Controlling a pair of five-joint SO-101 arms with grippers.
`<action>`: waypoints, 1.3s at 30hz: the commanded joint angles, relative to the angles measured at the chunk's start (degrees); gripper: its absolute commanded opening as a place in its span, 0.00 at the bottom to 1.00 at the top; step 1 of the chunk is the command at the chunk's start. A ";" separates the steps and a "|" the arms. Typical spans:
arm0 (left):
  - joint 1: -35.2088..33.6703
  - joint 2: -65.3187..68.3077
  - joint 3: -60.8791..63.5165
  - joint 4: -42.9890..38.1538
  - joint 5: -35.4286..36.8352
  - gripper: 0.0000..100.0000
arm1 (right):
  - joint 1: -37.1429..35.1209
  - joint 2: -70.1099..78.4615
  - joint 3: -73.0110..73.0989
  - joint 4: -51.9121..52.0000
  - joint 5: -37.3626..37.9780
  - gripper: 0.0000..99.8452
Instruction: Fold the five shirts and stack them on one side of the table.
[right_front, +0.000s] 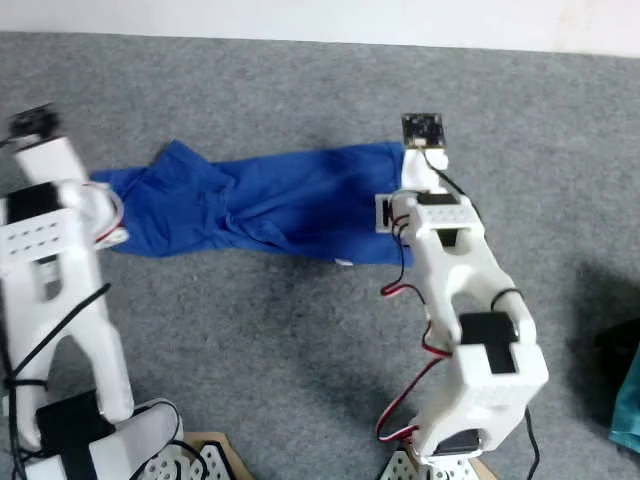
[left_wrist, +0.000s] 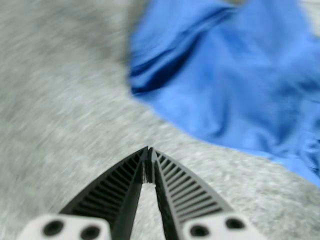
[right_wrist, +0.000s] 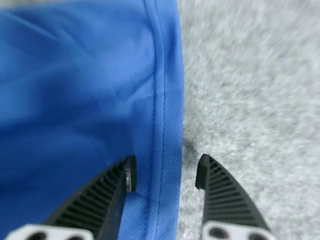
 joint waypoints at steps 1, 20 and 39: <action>-3.65 -1.98 2.07 -0.62 0.62 0.01 | -0.40 3.74 -8.84 4.62 0.09 0.20; -22.29 -1.98 6.90 -10.11 11.16 0.01 | 0.92 13.85 -22.46 13.85 0.09 0.01; -29.67 -1.89 11.38 -18.55 11.16 0.01 | 17.01 9.98 -38.73 23.43 5.01 0.01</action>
